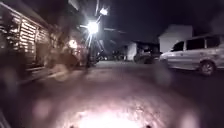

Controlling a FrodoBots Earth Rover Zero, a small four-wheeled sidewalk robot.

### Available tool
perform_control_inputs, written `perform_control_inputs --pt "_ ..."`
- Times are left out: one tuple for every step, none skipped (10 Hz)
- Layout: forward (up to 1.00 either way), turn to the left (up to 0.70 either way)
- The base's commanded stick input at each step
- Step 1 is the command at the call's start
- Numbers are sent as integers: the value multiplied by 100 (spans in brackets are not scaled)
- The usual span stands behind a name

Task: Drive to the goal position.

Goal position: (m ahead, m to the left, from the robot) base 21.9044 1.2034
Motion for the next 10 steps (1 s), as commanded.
perform_control_inputs --pt "70 2" --pt "70 2" --pt "70 2" --pt "70 2" --pt "70 2" --pt "70 2" --pt "70 2" --pt "70 2" --pt "70 2" --pt "70 2"
